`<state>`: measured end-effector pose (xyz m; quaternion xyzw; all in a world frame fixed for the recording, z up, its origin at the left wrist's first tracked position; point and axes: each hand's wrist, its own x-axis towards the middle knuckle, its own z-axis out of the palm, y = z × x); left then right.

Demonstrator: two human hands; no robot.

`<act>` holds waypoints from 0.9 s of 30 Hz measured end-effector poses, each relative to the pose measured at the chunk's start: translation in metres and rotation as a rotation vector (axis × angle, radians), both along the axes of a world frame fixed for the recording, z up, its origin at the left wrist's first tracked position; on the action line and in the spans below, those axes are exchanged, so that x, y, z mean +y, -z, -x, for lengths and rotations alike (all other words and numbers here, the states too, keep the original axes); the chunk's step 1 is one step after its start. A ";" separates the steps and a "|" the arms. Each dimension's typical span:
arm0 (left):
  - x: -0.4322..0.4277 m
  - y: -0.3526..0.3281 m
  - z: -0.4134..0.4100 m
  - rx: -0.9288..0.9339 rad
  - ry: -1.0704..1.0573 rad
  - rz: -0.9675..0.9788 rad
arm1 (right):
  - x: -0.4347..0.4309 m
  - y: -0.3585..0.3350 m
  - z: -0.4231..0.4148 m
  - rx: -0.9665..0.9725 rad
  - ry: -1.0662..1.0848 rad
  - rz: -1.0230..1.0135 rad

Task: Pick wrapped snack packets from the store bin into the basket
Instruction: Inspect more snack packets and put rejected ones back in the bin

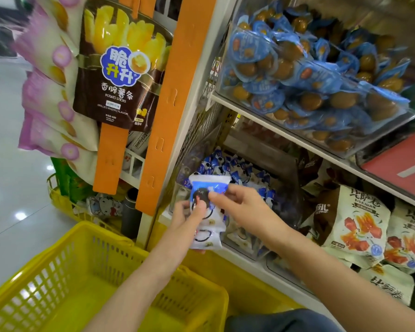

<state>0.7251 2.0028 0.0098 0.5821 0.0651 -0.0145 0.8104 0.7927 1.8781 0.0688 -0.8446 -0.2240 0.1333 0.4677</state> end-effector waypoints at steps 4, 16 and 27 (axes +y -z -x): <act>0.009 0.004 -0.006 -0.012 -0.125 0.007 | -0.005 -0.010 -0.027 -0.084 0.234 -0.197; 0.020 0.006 -0.018 0.045 -0.230 0.034 | -0.031 0.033 -0.142 -0.281 0.683 0.482; 0.021 0.001 -0.027 0.046 -0.222 0.066 | -0.035 0.024 -0.158 -0.124 0.533 0.910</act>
